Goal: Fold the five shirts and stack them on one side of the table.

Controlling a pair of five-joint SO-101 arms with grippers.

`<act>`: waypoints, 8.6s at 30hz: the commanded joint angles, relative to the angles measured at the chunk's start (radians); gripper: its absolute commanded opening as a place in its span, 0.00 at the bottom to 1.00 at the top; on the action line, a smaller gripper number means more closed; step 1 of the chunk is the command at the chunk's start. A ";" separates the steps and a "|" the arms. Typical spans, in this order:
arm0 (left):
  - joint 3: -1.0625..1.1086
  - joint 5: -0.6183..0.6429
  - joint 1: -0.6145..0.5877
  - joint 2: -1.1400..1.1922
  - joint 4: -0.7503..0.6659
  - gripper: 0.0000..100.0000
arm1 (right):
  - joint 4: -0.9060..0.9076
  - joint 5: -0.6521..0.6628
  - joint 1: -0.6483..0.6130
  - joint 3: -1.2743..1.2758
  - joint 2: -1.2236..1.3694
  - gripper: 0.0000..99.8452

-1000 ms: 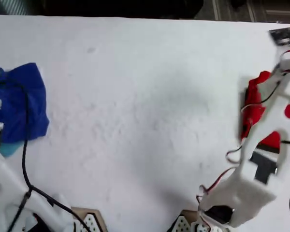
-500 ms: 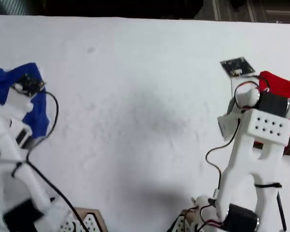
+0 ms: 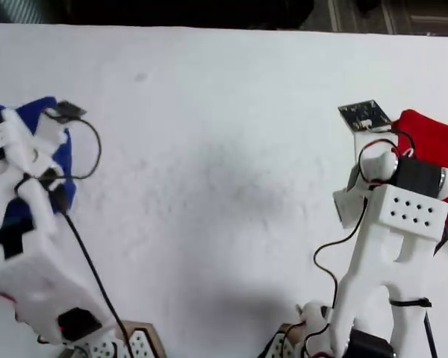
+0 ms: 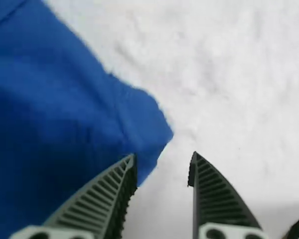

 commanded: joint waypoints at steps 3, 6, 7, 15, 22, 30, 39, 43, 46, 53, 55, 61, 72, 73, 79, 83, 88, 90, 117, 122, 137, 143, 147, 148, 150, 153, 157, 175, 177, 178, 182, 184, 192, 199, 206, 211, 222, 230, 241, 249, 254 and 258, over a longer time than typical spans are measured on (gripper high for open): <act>-0.135 0.084 0.050 0.157 0.006 0.16 | 0.004 -0.006 -0.002 -0.006 -0.028 0.02; -0.219 0.132 0.068 0.237 0.006 0.10 | 0.002 -0.006 0.015 -0.005 -0.028 0.02; -0.249 0.135 0.074 0.262 0.006 0.07 | 0.002 -0.006 0.012 -0.006 -0.028 0.02; -0.509 0.235 0.091 0.335 0.147 0.02 | 0.002 -0.008 -0.050 -0.011 -0.028 0.02; -1.011 0.371 0.082 0.335 0.242 0.02 | 0.002 -0.008 -0.077 -0.021 -0.022 0.02; -1.537 0.413 0.140 0.335 0.242 0.02 | 0.002 -0.008 -0.159 -0.091 -0.027 0.02; -1.577 0.407 0.325 0.114 0.192 0.02 | 0.002 -0.008 -0.171 -0.100 -0.025 0.02; -1.576 0.407 0.449 0.018 0.158 0.02 | 0.002 -0.008 -0.171 -0.100 -0.019 0.02; -1.576 0.407 0.556 -0.044 0.155 0.02 | 0.002 -0.008 -0.171 -0.100 -0.019 0.02; -1.568 0.414 0.777 -0.157 0.180 0.02 | 0.002 -0.008 -0.171 -0.098 -0.024 0.02; -1.568 0.414 0.800 -0.160 0.218 0.02 | 0.002 -0.008 -0.171 -0.098 -0.027 0.02; -1.565 0.489 0.667 -0.114 0.245 0.02 | 0.002 -0.008 -0.170 -0.098 -0.027 0.02; -0.974 0.540 0.260 -0.143 0.239 0.02 | 0.002 -0.008 -0.170 -0.098 -0.022 0.02; -0.930 0.539 0.217 -0.140 0.239 0.02 | 0.002 -0.008 -0.170 -0.098 -0.022 0.02; -0.700 0.531 -0.004 -0.108 0.169 0.02 | 0.002 -0.008 -0.191 -0.098 -0.019 0.02; -0.620 0.437 -0.084 -0.096 0.186 0.10 | 0.002 -0.008 -0.243 -0.098 -0.019 0.02; -0.690 0.430 -0.131 -0.097 0.238 0.21 | 0.002 -0.008 -0.297 -0.098 -0.019 0.02; -0.753 0.413 -0.139 -0.097 0.241 0.21 | 0.002 -0.008 -0.303 -0.098 -0.019 0.02; -0.118 0.239 0.380 -0.317 0.060 0.21 | 0.004 -0.008 -0.200 0.000 -0.028 0.02; -0.173 0.275 0.424 -0.308 -0.075 0.21 | 0.004 -0.008 -0.199 0.006 -0.028 0.02; -0.580 0.256 0.455 0.062 0.023 0.21 | 0.002 -0.008 -0.203 0.008 -0.028 0.02; -0.913 0.160 0.455 0.323 0.224 0.21 | 0.002 -0.005 -0.203 0.009 -0.028 0.02; -0.977 0.098 0.441 0.397 0.245 0.12 | 0.002 -0.005 -0.203 0.009 -0.028 0.02; -0.976 0.078 0.438 0.398 0.245 0.08 | 0.002 -0.005 -0.203 0.009 -0.028 0.02; -0.974 0.060 0.438 0.400 0.245 0.02 | 0.002 -0.005 -0.202 0.009 -0.028 0.02; -0.985 0.091 0.437 0.394 0.245 0.02 | 0.002 -0.006 -0.202 0.009 -0.028 0.02; -0.977 0.137 0.438 0.288 0.245 0.02 | 0.002 -0.006 -0.203 0.009 -0.028 0.02; -0.839 0.393 0.274 -0.297 0.245 0.02 | 0.001 -0.008 -0.205 0.005 -0.028 0.02; -0.804 0.427 0.246 -0.387 0.242 0.02 | 0.001 -0.008 -0.205 0.005 -0.028 0.02; -0.796 0.436 0.239 -0.430 0.241 0.02 | 0.001 -0.008 -0.205 0.005 -0.027 0.02; -0.796 0.465 0.243 -0.585 0.193 0.02 | 0.001 -0.008 -0.208 0.005 -0.027 0.02; -0.796 0.502 0.243 -0.645 0.114 0.02 | 0.001 -0.008 -0.222 0.005 -0.027 0.02; -0.786 0.707 0.245 -0.697 -0.315 0.02 | 0.001 -0.008 -0.231 0.009 -0.028 0.02; -0.752 0.617 0.483 -0.696 -0.520 0.02 | 0.002 -0.008 -0.166 0.020 -0.028 0.02; -0.661 0.466 0.710 -0.696 -0.703 0.02 | 0.002 -0.006 -0.054 0.097 -0.028 0.02; -0.647 0.364 0.860 -0.705 -0.733 0.02 | 0.002 -0.002 -0.038 0.097 -0.028 0.02; -0.753 0.304 0.840 -0.788 -0.250 0.02 | 0.002 -0.002 -0.042 0.064 -0.028 0.02; -0.677 0.304 0.616 -0.799 0.137 0.02 | -0.036 0.002 -0.170 -0.077 -0.018 0.02; -0.147 0.351 0.130 -0.806 0.144 0.02 | -0.062 -0.008 -0.526 -0.101 0.151 0.02; 0.141 0.350 -0.050 -0.923 0.034 0.02 | -0.067 -0.009 -0.750 -0.158 0.288 0.02; 0.348 0.345 -0.124 -1.043 -0.051 0.02 | -0.071 -0.009 -0.834 -0.169 0.441 0.02; 0.474 0.345 -0.134 -1.141 -0.081 0.02 | -0.073 -0.009 -0.900 -0.247 0.579 0.02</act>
